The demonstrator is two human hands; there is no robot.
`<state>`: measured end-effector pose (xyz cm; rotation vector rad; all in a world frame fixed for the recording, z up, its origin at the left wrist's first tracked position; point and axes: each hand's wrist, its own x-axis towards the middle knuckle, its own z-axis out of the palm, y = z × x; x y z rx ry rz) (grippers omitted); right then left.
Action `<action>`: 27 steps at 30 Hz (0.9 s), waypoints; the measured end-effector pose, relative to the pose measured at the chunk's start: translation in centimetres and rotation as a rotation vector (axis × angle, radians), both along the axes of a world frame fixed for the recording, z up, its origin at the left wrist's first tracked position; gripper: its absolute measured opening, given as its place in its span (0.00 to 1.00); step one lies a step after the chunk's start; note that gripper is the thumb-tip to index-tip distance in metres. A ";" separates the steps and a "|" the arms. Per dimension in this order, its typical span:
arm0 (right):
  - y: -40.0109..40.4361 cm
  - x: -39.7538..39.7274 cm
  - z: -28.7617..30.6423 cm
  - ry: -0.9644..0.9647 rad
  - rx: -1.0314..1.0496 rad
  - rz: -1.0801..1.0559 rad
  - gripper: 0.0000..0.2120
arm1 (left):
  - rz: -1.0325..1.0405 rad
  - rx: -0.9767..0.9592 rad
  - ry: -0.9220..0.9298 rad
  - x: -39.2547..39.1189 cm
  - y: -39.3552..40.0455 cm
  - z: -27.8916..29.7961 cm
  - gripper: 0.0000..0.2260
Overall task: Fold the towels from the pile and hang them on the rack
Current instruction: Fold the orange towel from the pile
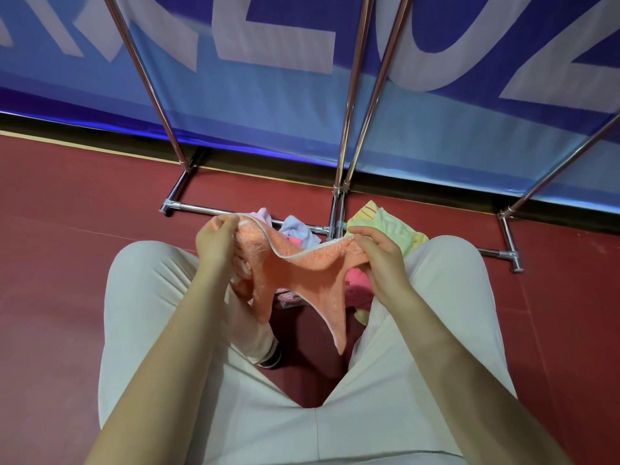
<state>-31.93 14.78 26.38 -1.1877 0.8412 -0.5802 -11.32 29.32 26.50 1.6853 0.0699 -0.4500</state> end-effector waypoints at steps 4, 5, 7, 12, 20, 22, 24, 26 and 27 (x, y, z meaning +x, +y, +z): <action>0.3 0.3 0.0 0.014 -0.028 0.077 0.06 | -0.150 0.114 -0.028 -1.3 -0.9 -0.3 0.08; 0.5 0.4 0.0 0.021 -0.039 0.109 0.08 | -0.187 0.131 -0.041 -1.9 -1.2 -0.3 0.08; 0.7 0.5 0.0 0.009 -0.030 0.173 0.13 | -0.287 0.145 -0.069 -3.0 -1.7 0.1 0.05; 1.2 0.7 0.2 0.046 -0.150 0.269 0.12 | -0.495 0.094 -0.008 -4.9 -2.5 0.5 0.04; 0.9 0.3 0.1 0.208 -0.643 0.164 0.03 | -0.569 -0.030 0.041 -5.6 -2.9 1.5 0.07; 1.1 0.3 0.2 0.167 -0.684 0.149 0.03 | -0.635 -0.047 -0.027 -6.0 -3.0 1.7 0.08; 1.3 0.4 0.3 0.107 -0.588 0.146 0.04 | -0.709 -0.072 -0.087 -6.8 -3.1 1.7 0.07; 1.5 0.5 0.4 0.078 -0.435 0.172 0.06 | -0.743 -0.104 -0.113 -7.4 -3.2 1.6 0.06; 1.6 0.6 0.3 0.087 -0.379 0.181 0.07 | -0.742 -0.114 -0.118 -7.6 -3.1 1.5 0.05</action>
